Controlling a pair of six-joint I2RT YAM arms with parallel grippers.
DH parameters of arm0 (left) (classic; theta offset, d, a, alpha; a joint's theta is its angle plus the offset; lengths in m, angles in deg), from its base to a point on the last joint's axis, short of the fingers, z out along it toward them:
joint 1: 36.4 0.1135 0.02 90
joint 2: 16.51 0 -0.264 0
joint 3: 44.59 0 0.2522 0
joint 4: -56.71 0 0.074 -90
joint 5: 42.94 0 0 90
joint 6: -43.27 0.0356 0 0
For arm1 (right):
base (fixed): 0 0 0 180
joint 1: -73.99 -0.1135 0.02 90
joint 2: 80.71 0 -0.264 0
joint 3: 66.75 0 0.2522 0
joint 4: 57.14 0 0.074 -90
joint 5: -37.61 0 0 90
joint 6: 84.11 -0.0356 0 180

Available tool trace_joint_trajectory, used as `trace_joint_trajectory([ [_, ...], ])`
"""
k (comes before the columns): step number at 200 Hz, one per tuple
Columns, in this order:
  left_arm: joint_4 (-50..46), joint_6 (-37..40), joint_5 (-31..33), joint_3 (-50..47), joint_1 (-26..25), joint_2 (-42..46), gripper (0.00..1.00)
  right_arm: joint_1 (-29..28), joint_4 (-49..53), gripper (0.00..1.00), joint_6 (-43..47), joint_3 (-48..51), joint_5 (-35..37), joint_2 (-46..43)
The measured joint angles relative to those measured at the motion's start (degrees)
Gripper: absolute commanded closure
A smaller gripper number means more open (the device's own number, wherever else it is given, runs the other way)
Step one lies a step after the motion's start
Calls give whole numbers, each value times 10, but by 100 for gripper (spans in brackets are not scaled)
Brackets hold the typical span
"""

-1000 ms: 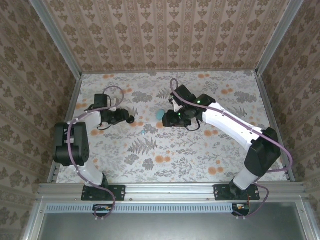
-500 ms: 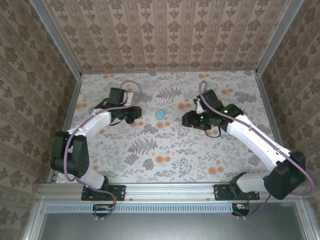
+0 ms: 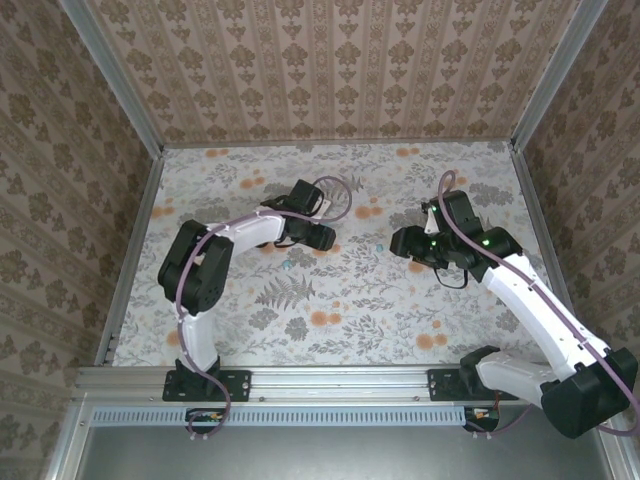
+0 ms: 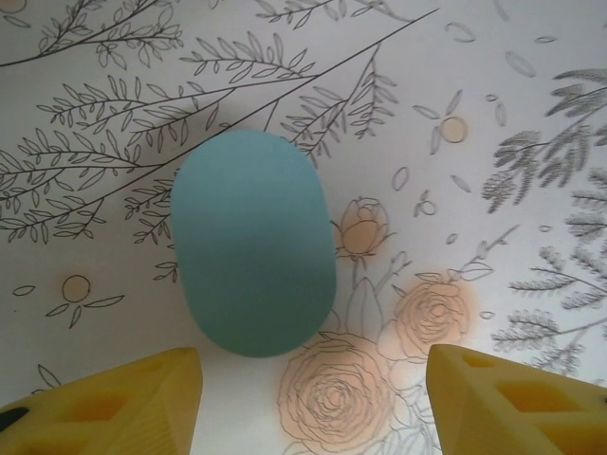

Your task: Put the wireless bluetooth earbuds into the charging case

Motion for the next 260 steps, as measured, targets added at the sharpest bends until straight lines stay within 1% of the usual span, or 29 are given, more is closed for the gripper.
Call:
trace_joint_trajectory([
  [37, -9, 3, 19, 14, 0, -16, 32, 14, 0, 46, 3, 1, -2, 1],
  [71, -8, 5, 20, 42, 0, -50, 32, 22, 0, 46, 11, 1, -9, 6],
  [103, -4, 11, 20, 51, 1, -63, 38, 26, 0, 46, 13, 1, -14, 8],
  [133, 6, 17, 16, 49, 1, -64, 46, 31, 0, 46, 13, 1, -18, 9],
  [146, 19, 23, 13, 42, 2, -63, 49, 33, -1, 46, 13, 1, -23, 9],
  [156, 33, 26, 13, 32, 4, -61, 52, 34, -2, 46, 12, 1, -28, 9],
  [178, 62, 44, 3, 1, 8, -43, 59, 37, -11, 46, 9, 4, -40, 11],
  [199, 75, 62, -14, -37, 9, -13, 63, 40, -23, 46, -1, 9, -55, 12],
  [232, 102, 102, -64, -100, 9, 68, 65, 42, -41, 46, -20, 10, -79, 12],
  [260, 107, 130, -120, -118, 9, 146, 67, 43, -59, 47, -35, 10, -96, 12],
])
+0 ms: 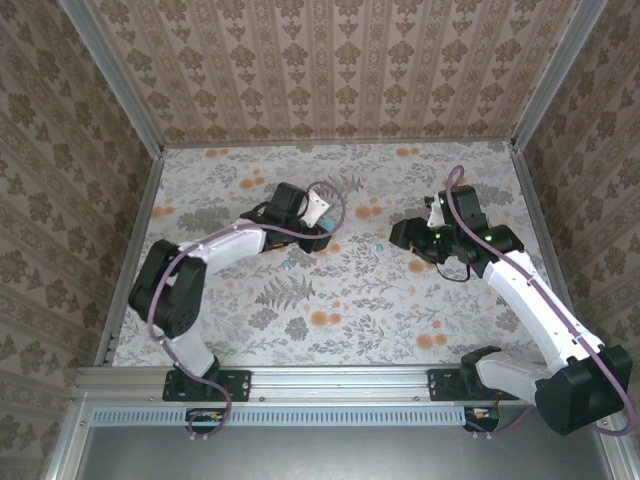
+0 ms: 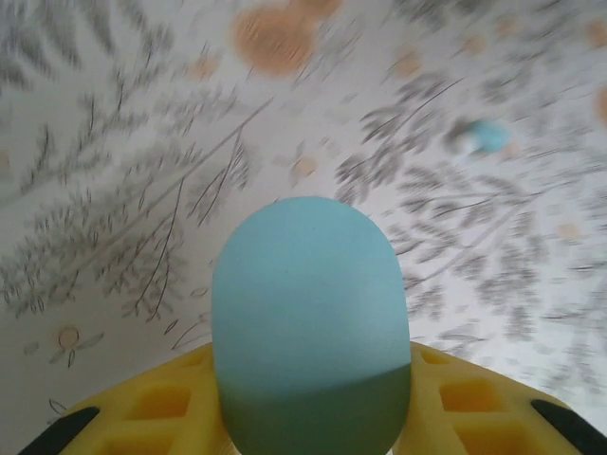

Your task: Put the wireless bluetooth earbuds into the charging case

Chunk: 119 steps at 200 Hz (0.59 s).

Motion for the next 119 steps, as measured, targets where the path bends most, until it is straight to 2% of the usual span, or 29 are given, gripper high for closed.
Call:
trace_joint_trajectory([
  [56, 8, 32, -132, -43, -1, 125, 69, -27, -27, 45, -23, -4, -31, 4],
  [90, 8, 37, -196, -49, -7, 156, 71, -66, -48, 42, -33, -31, -60, 39],
  [119, 6, 42, -226, -49, -18, 167, 72, -88, -61, 41, -38, -55, -74, 63],
])
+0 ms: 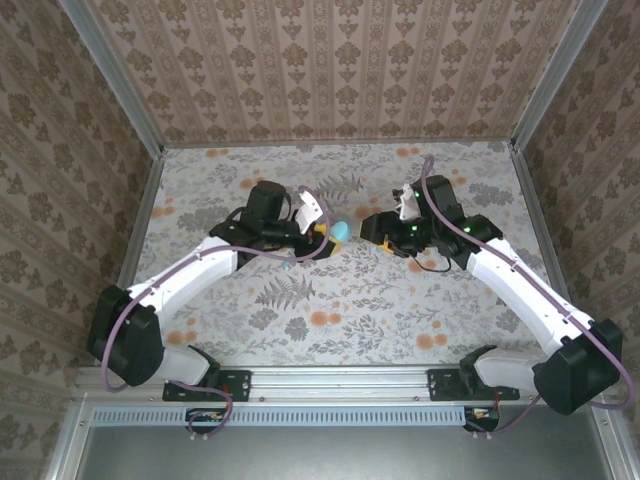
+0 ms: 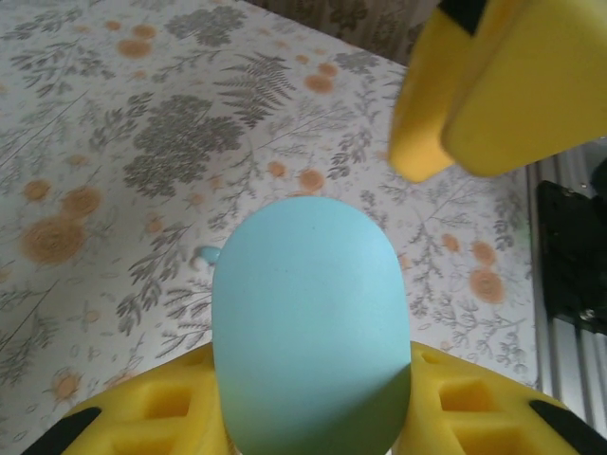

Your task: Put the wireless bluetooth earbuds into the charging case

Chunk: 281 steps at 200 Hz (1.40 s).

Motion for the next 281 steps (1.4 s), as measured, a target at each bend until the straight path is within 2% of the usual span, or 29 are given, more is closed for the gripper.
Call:
trace_joint_trajectory([
  [83, -33, 15, -29, 1, -22, 11, 72, -37, -5, 38, -6, -30, -11, 33],
  [115, -37, 17, -33, 1, -22, 19, 72, -45, 0, 41, -6, -30, -11, 43],
  [130, -40, 19, -33, 1, -22, 23, 72, -45, 4, 46, -6, -32, -14, 48],
  [157, -46, 21, -33, 1, -22, 27, 72, -47, 3, 65, -8, -41, -30, 53],
  [185, -52, 27, -32, 1, -21, 32, 70, -48, -8, 78, -21, -42, -47, 54],
  [210, -55, 30, -32, 2, -17, 37, 65, -48, -17, 86, -38, -42, -56, 54],
  [218, -55, 30, -31, 3, -16, 38, 59, -48, -24, 87, -42, -41, -57, 54],
  [248, -38, 30, -26, 4, -6, 56, 42, -48, -76, 88, -83, -13, -67, 48],
  [281, 35, 0, -28, -5, 28, 107, 36, -43, -136, 87, -159, 36, -69, 33],
])
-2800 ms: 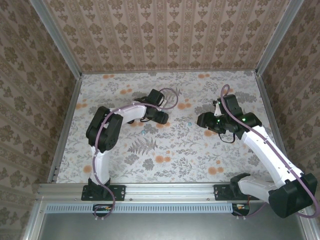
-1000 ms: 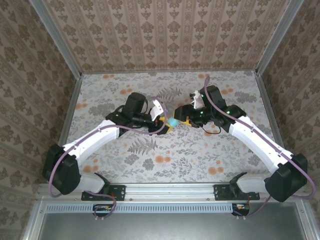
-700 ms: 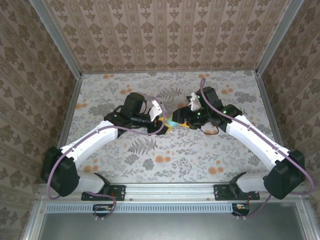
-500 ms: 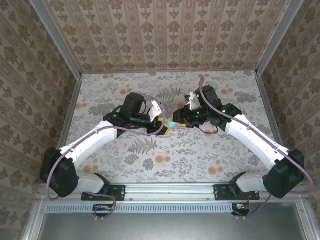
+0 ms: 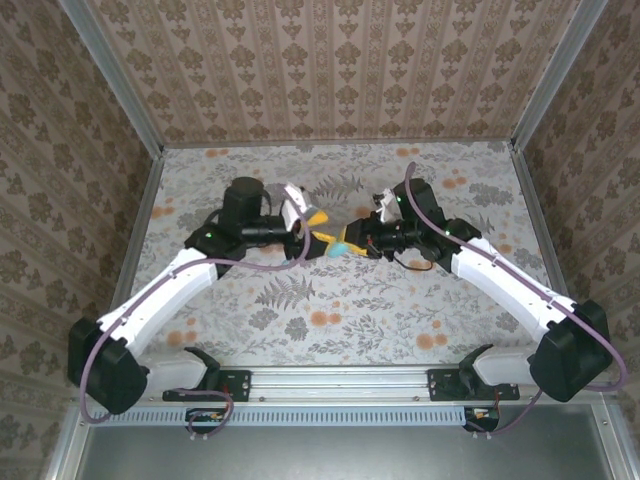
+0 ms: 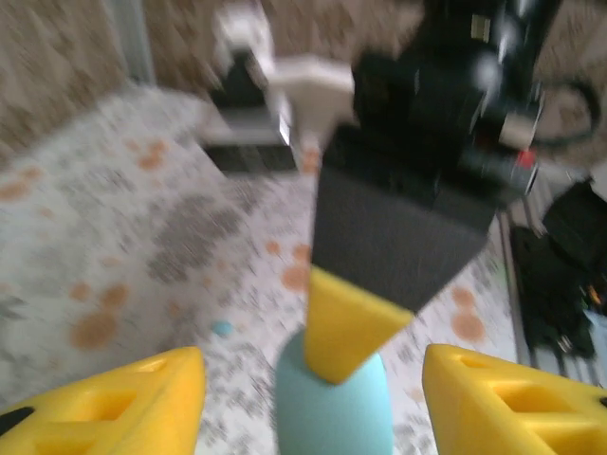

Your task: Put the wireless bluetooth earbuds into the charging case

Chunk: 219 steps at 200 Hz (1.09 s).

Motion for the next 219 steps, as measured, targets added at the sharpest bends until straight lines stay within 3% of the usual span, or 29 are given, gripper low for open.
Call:
trace_joint_trajectory([
  [30, 127, -68, 0, -80, 60, 76, 29, 12, -55, 86, -71, 13, 0, -23],
  [59, 195, -113, -10, -115, 69, 103, 27, 18, -107, 85, -127, 13, 3, -49],
  [91, 323, -197, -27, -144, 66, 89, 27, 19, -146, 85, -170, 13, 3, -59],
  [132, 489, -310, -31, -165, 36, 6, 28, 19, -169, 85, -204, 23, 10, -63],
  [219, 558, -355, -42, -153, 3, -57, 34, 19, -180, 85, -224, 23, 12, -73],
])
